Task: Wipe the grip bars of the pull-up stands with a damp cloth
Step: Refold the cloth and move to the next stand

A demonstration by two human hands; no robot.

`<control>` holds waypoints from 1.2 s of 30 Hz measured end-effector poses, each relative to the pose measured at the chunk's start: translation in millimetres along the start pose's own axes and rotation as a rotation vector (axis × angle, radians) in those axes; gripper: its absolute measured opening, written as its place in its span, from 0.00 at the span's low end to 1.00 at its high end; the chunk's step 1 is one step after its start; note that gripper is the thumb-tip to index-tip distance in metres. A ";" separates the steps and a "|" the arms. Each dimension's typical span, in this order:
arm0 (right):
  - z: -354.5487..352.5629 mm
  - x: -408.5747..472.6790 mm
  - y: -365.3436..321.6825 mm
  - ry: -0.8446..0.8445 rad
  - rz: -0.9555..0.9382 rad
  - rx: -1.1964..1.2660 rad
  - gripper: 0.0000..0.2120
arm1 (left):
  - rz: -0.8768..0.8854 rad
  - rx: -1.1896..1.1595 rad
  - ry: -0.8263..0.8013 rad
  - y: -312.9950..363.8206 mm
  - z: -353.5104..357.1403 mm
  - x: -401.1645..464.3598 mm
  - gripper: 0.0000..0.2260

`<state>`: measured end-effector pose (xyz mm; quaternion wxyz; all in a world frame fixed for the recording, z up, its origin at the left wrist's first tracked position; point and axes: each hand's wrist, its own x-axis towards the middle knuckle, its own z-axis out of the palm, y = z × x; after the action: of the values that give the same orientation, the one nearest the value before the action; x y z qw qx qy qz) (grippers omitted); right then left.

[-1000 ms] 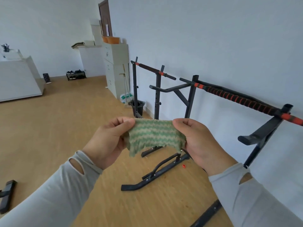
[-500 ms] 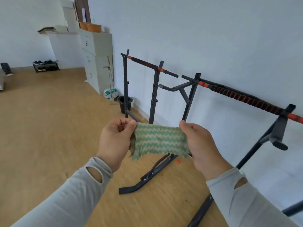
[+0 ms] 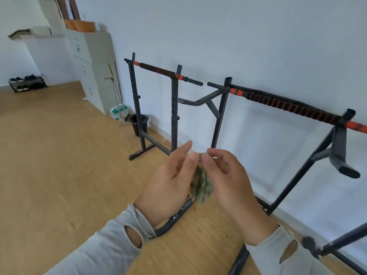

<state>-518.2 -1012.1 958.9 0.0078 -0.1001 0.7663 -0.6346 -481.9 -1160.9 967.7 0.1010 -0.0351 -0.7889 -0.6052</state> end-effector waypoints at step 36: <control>-149.0 223.6 47.4 0.473 0.122 -0.089 0.05 | -0.258 -0.568 -0.644 -47.9 123.7 317.6 0.22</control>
<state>-764.8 -895.7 967.4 -0.1379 0.0976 0.7786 -0.6043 -815.2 -1075.8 955.9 -0.2396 -0.1493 -0.5804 -0.7638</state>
